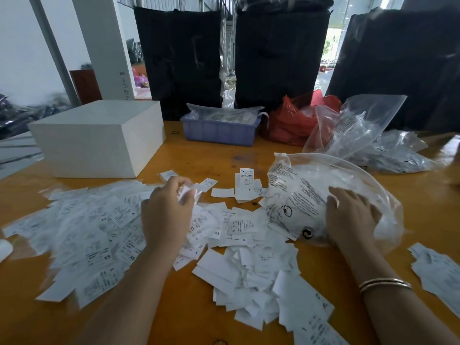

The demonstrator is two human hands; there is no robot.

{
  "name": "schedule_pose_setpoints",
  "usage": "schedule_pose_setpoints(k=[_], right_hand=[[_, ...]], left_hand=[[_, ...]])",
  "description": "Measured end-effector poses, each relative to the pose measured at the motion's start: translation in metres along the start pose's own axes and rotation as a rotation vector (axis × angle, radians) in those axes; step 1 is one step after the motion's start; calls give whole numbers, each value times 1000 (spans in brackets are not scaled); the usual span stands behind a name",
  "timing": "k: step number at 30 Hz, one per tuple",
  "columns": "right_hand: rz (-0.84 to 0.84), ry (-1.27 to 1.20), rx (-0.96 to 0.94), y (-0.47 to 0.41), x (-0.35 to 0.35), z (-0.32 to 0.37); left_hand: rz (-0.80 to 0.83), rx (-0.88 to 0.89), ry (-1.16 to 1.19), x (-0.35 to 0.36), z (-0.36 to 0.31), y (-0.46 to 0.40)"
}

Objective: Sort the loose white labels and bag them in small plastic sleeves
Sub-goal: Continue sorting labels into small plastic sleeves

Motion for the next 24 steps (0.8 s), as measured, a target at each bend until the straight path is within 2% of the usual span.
schedule_pose_setpoints(k=[3,7,11,13,15,17,19,22,24], right_hand=[[162,214,7,-1,20,-6],[64,170,-17,-2,16,-5],[-88,-63,20,-4,1,-9],[-196,-206,-24,0,-13,-2],[-252,-316,-187,9,-24,20],[-191,-370,-371,23,-23,47],[-35,-384,-486,40,-11,72],[158,-368,-598,63,6,99],[225,-384,-619,67,12,103]], left_hand=[[91,-64,-250,10,15,1],[132,-22,-365,16,16,2],[48,195,-131,11,-14,3],[87,321,54,14,-34,9],[201,338,268,21,-46,17],[356,317,432,31,-51,25],[478,356,501,37,-57,32],[618,413,539,43,-65,40],[675,388,591,47,-67,42]])
Point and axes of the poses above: each hand's wrist, its own y-axis away from the middle knuckle, its own x-axis out of the palm, z = x × y, the point moved 8 cm from there along -y, towards the middle knuckle, and after that the axes turned 3 degrees about x, right-handed, at the moved point
